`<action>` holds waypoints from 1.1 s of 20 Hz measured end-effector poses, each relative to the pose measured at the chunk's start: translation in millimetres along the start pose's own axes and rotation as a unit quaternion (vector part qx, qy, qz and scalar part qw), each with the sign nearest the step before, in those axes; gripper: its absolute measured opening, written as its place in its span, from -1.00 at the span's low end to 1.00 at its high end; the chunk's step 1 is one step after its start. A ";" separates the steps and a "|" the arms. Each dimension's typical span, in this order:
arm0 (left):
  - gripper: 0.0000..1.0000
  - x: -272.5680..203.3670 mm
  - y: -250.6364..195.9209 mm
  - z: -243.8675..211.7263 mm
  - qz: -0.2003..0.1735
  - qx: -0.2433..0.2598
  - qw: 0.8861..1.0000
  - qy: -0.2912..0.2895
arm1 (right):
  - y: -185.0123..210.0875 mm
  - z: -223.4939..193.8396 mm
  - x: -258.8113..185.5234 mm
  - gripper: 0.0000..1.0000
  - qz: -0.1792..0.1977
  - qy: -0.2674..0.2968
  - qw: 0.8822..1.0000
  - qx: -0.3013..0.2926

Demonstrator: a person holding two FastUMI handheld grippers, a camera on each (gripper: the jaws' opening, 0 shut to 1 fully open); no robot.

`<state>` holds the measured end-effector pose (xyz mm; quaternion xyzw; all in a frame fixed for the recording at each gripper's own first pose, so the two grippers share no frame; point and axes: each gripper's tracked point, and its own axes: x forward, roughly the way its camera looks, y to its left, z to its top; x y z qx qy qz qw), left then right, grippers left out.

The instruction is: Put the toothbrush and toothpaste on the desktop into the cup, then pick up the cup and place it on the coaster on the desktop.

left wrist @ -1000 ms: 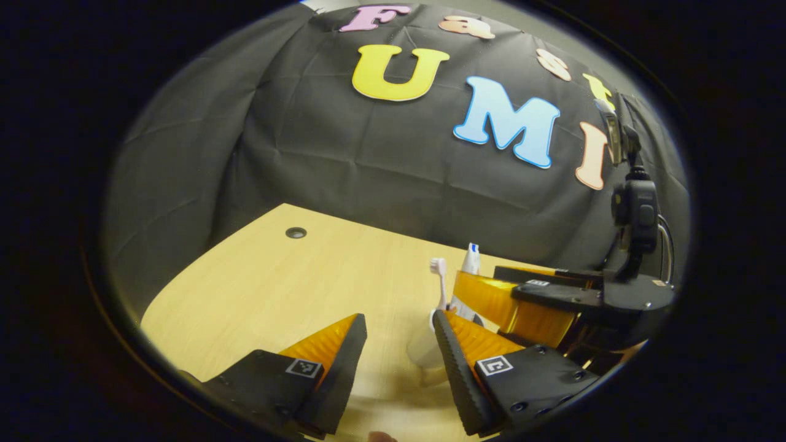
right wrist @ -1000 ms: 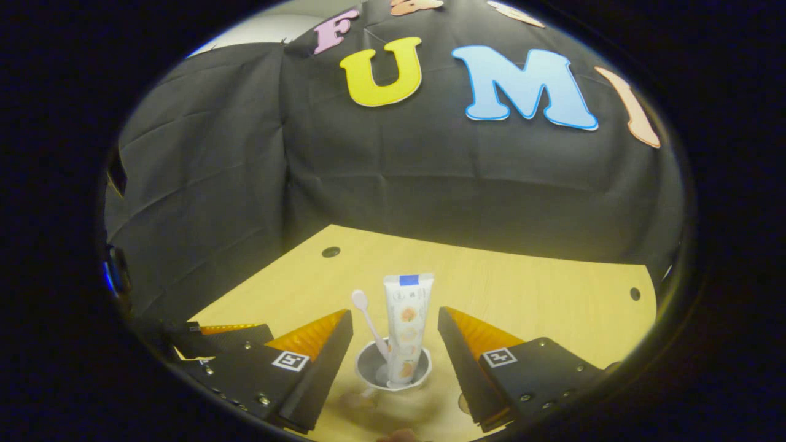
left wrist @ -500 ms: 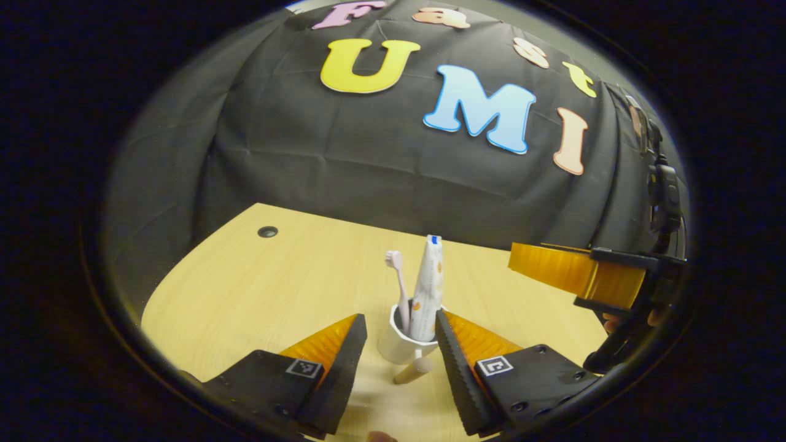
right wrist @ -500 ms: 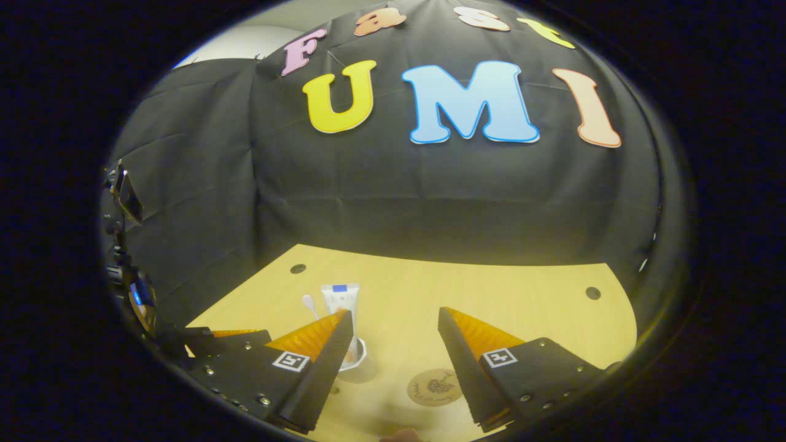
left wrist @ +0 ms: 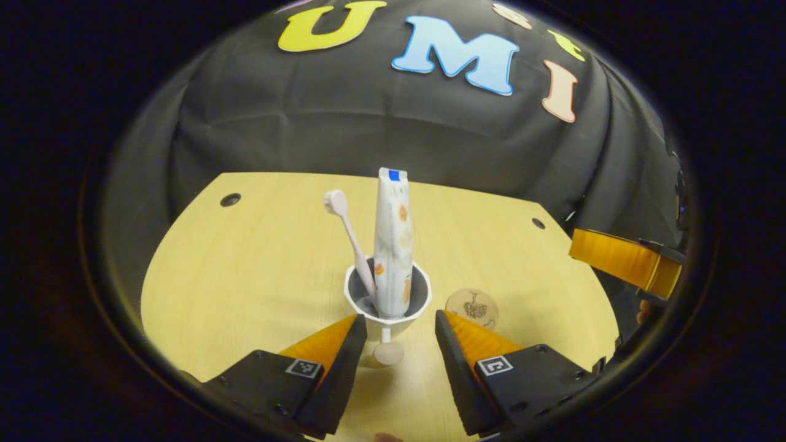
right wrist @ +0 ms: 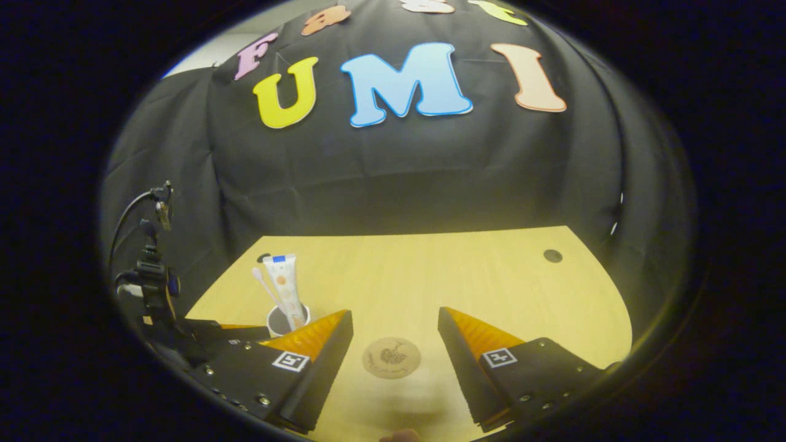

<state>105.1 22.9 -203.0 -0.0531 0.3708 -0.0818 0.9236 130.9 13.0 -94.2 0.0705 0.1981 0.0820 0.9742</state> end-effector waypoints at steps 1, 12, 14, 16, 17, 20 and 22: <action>0.61 1.8 1.8 -4.6 0.004 0.008 1.000 0.015 | -6.1 -3.1 -0.3 0.74 -0.004 0.006 1.000 0.006; 0.63 38.1 17.3 -30.7 0.028 0.034 0.993 0.112 | -49.1 -35.1 -7.9 0.74 -0.048 0.046 0.996 0.058; 0.64 45.1 20.3 -35.4 0.028 0.032 0.991 0.128 | -51.2 -39.2 -6.3 0.74 -0.052 0.051 0.995 0.063; 0.65 50.7 22.3 -38.6 0.027 0.034 0.989 0.141 | -53.5 -43.0 -5.6 0.74 -0.057 0.057 0.994 0.067; 0.65 53.4 23.5 -41.1 0.028 0.037 0.988 0.146 | -53.5 -44.9 -5.5 0.74 -0.058 0.060 0.994 0.069; 0.55 56.5 23.8 -45.0 0.028 0.044 0.986 0.157 | -55.5 -53.2 -4.5 0.73 -0.062 0.072 0.993 0.075; 0.28 60.9 22.8 -49.7 0.026 0.046 0.985 0.165 | -55.2 -57.1 -2.0 0.74 -0.064 0.079 0.992 0.078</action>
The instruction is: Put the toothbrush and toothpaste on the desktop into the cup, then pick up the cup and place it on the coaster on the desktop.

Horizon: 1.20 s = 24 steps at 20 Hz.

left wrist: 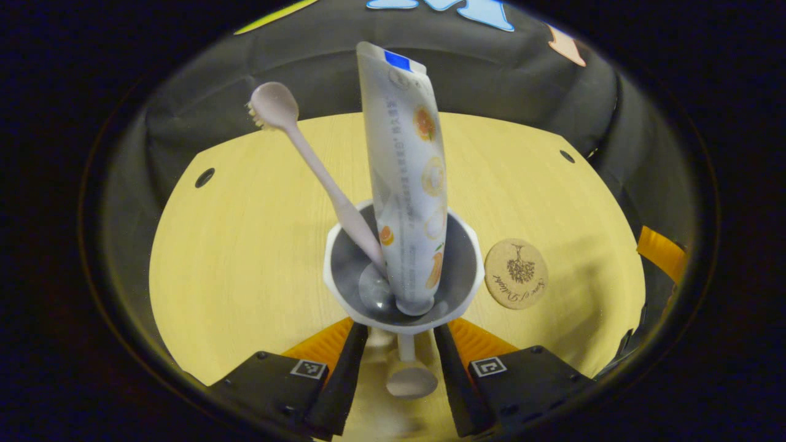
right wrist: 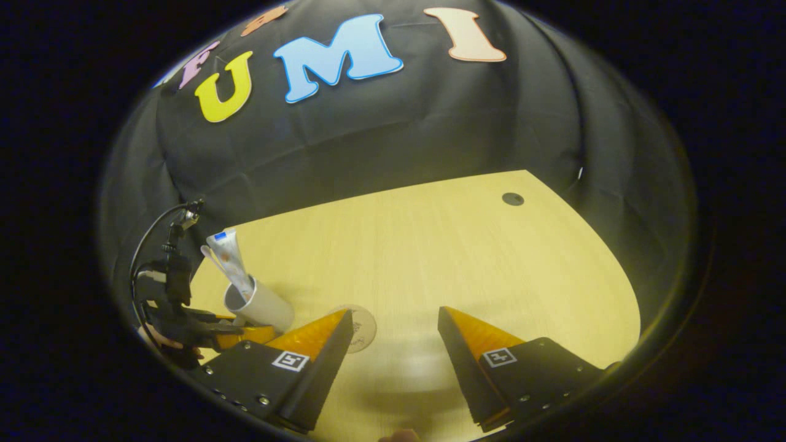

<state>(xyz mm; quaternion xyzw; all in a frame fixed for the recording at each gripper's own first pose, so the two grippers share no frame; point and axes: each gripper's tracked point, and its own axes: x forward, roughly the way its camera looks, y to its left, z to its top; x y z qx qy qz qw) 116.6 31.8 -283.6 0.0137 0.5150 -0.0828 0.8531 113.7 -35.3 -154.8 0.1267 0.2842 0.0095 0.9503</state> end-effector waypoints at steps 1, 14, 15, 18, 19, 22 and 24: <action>0.22 3.0 -0.2 -1.5 0.000 -0.002 1.000 0.004 | -1.0 -0.6 0.7 0.74 -0.001 0.002 1.000 0.000; -0.34 5.7 3.9 -2.7 0.029 0.012 0.999 0.012 | -5.2 -7.4 3.7 0.74 -0.003 0.016 1.000 0.004; -0.34 5.9 3.7 -2.2 0.032 0.016 0.999 0.009 | -5.5 -7.4 3.5 0.74 -0.003 0.015 1.000 0.003; -0.34 2.4 -7.9 0.3 0.024 0.022 0.999 0.002 | -9.3 -7.5 1.8 0.74 -0.004 0.014 1.000 0.006; -0.34 0.9 -12.9 0.6 0.021 0.025 0.999 0.001 | -10.1 -7.4 0.3 0.74 -0.004 0.014 1.000 0.007; -0.34 -7.0 -29.3 6.3 0.012 0.038 0.999 -0.008 | -13.5 -7.3 -2.7 0.74 -0.004 0.011 1.000 0.010; -0.34 -10.0 -43.5 9.2 0.005 0.048 0.999 -0.014 | -15.4 -7.7 -5.1 0.74 -0.005 0.009 1.000 0.011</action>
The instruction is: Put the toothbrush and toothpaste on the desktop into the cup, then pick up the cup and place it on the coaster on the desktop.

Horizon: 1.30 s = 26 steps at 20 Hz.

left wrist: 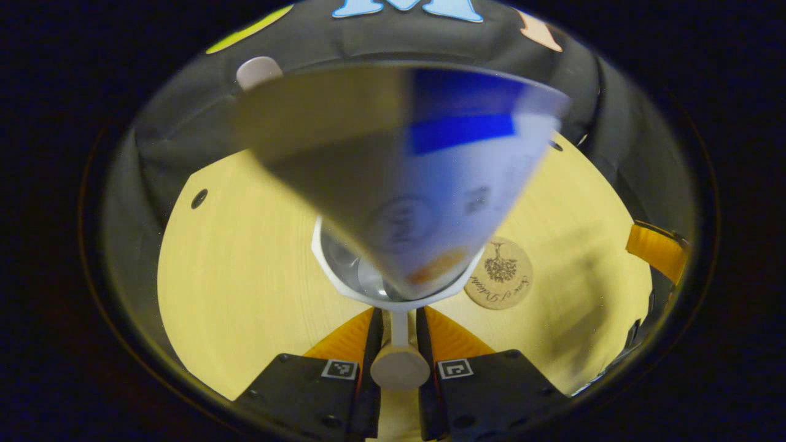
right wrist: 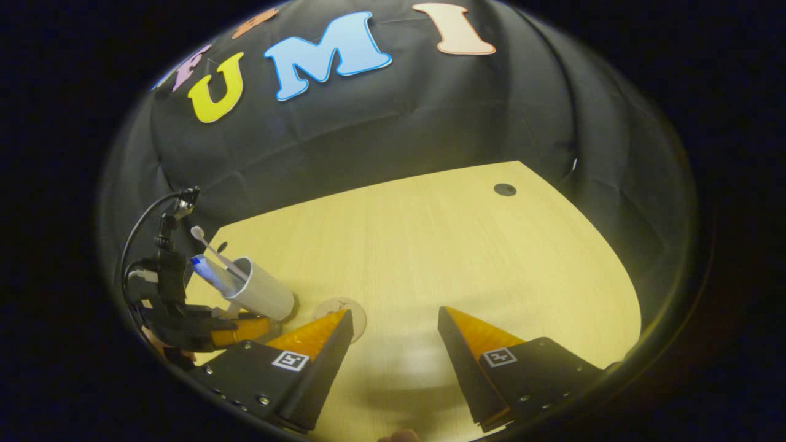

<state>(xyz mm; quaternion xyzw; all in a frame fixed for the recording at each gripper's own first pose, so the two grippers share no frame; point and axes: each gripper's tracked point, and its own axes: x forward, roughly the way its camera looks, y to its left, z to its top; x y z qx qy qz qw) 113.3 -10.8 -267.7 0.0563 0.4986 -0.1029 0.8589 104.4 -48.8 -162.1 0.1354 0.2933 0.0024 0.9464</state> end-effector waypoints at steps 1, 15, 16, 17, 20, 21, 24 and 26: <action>-0.34 -1.9 -6.4 2.6 -0.005 0.004 1.000 -0.001 | -1.6 0.2 -1.4 0.74 -0.001 -0.001 1.000 0.001; -0.34 27.9 -59.2 4.7 -0.058 0.041 0.997 0.022 | -51.0 -6.3 -23.1 0.74 -0.034 -0.008 0.998 0.042; -0.35 28.8 -58.5 3.3 -0.057 0.043 0.997 0.026 | -53.5 -6.4 -23.5 0.74 -0.036 -0.009 0.998 0.045; -0.35 30.5 -57.4 2.6 -0.056 0.044 0.997 0.029 | -55.4 -5.8 -23.6 0.74 -0.037 -0.009 0.998 0.049; -0.34 35.7 -54.3 -3.3 -0.050 0.043 0.997 0.040 | -57.9 -5.7 -23.8 0.74 -0.037 -0.010 0.998 0.053; -0.34 35.7 -54.1 -2.7 -0.046 0.047 0.997 0.040 | -57.2 -4.8 -23.8 0.74 -0.035 -0.010 0.998 0.053; -0.34 38.2 -52.8 -2.9 -0.037 0.062 0.997 0.041 | -56.4 -5.5 -24.7 0.74 -0.033 -0.009 0.998 0.051; -0.34 39.1 -54.2 -2.4 -0.035 0.059 0.997 0.042 | -56.1 -6.1 -24.3 0.74 -0.031 -0.008 0.998 0.049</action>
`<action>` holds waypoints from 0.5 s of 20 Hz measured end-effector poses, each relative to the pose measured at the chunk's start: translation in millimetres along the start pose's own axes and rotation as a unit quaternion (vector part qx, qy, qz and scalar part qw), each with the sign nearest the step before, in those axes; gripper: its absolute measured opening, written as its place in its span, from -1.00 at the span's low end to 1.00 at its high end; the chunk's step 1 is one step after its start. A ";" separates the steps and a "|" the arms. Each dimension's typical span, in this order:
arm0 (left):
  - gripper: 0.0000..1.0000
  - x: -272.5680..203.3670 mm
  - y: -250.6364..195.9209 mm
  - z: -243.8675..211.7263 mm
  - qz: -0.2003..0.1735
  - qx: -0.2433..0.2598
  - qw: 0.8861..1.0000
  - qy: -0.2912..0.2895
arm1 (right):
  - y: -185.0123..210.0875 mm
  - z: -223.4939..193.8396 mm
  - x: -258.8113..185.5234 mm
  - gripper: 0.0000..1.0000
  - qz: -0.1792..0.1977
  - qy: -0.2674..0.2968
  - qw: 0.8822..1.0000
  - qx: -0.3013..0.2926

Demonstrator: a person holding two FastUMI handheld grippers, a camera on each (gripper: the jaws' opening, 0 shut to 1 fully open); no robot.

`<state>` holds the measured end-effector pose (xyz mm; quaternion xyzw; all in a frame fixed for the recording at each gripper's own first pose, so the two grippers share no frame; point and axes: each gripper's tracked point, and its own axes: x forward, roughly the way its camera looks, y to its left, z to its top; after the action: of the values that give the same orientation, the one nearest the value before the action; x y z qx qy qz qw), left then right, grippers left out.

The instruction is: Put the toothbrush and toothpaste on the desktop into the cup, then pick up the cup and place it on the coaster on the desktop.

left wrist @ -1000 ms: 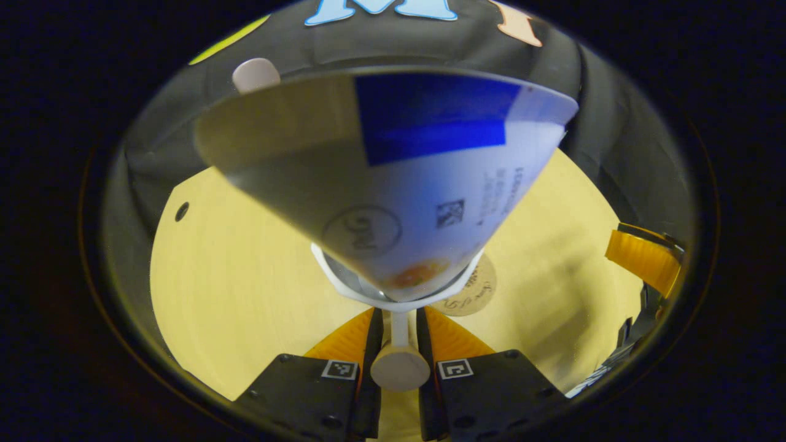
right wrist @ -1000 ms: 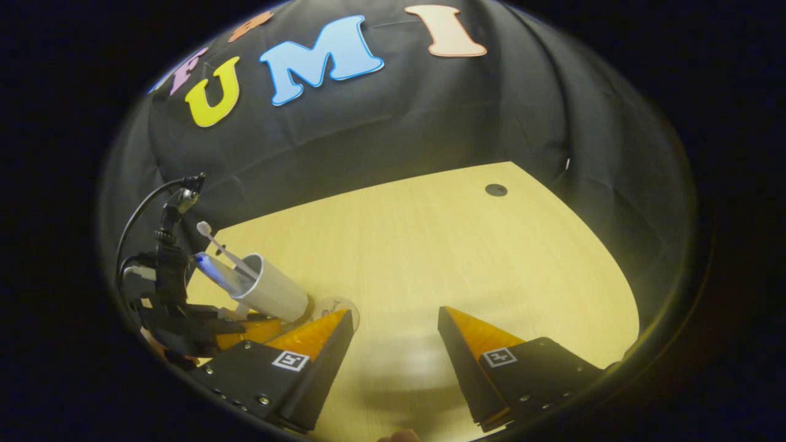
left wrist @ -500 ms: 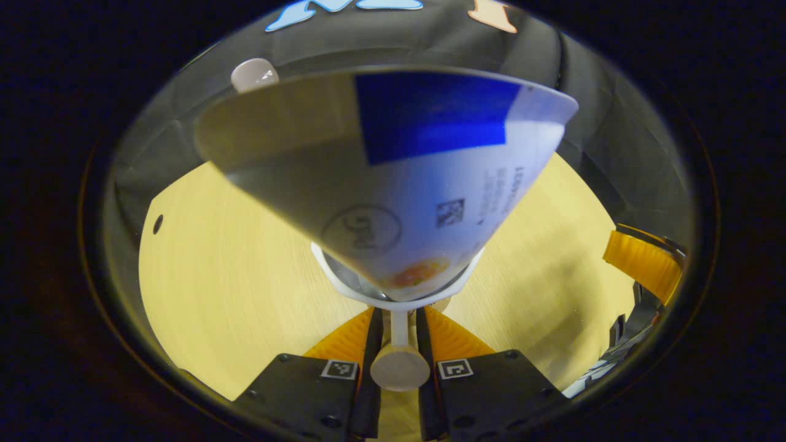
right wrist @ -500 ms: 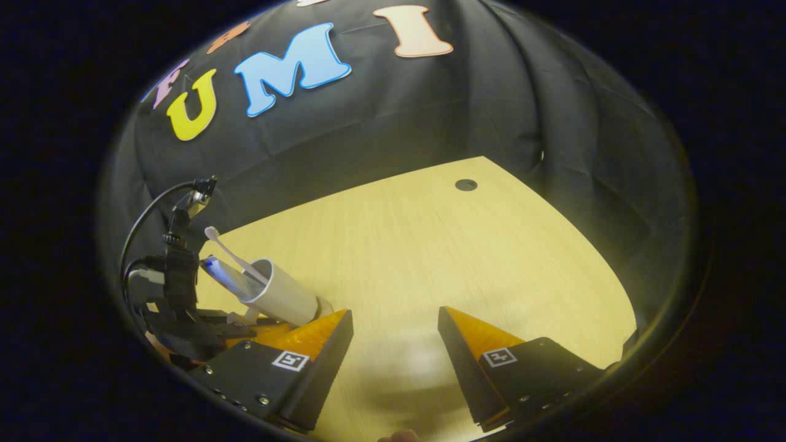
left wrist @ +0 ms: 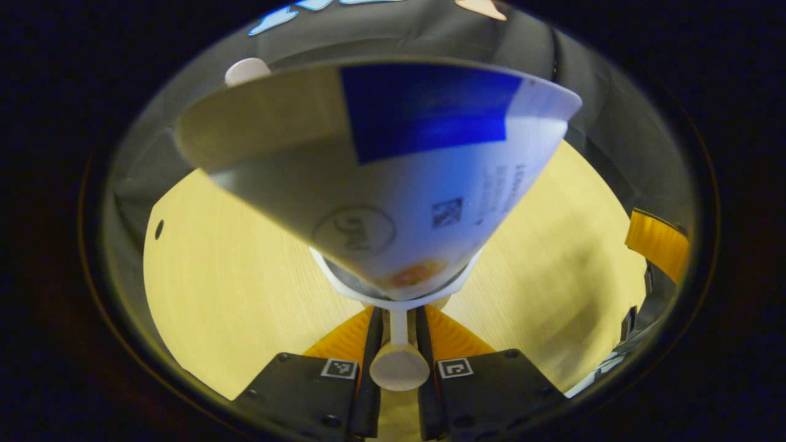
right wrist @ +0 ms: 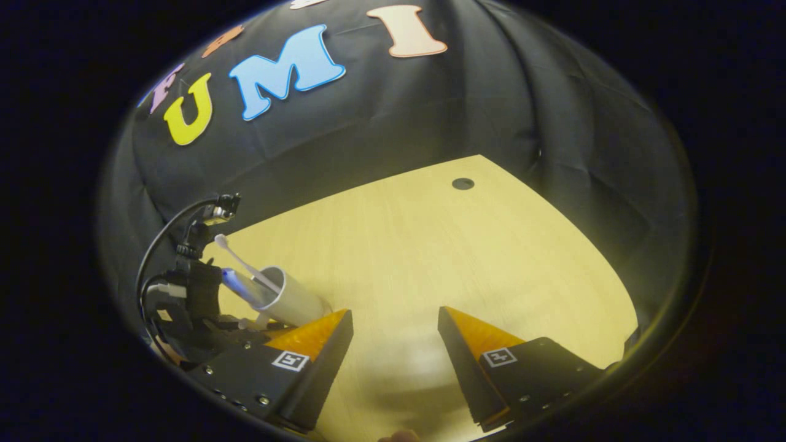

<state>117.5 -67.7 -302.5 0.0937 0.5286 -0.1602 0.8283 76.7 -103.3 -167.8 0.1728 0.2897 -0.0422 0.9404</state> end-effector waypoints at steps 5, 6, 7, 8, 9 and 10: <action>-0.22 4.9 -1.5 -1.2 0.006 -0.008 1.000 -0.007 | 0.6 1.8 -0.5 0.74 0.005 -0.004 1.000 -0.006; -0.22 5.7 -3.0 -1.1 0.006 -0.009 1.000 -0.012 | 1.4 1.9 -1.9 0.74 0.006 -0.006 1.000 -0.007; -0.12 3.8 -5.4 0.0 0.003 -0.010 1.000 -0.020 | 2.2 4.4 -4.0 0.74 0.007 -0.009 1.000 -0.008; 0.16 1.1 -7.5 1.4 0.003 -0.012 0.999 -0.029 | 3.3 6.7 -7.4 0.74 0.008 -0.012 1.000 -0.011; 0.45 -3.4 -10.3 3.9 0.002 -0.013 0.999 -0.041 | 4.0 8.4 -12.9 0.74 0.009 -0.016 1.000 -0.014; 0.45 -8.4 -12.1 7.8 0.000 -0.016 0.998 -0.054 | 3.5 9.1 -17.9 0.74 0.009 -0.022 1.000 -0.018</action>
<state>116.5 -80.2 -291.5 0.0721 0.4857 -0.1565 0.8570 67.3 -103.5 -149.8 0.1578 0.2685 -0.0322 0.9497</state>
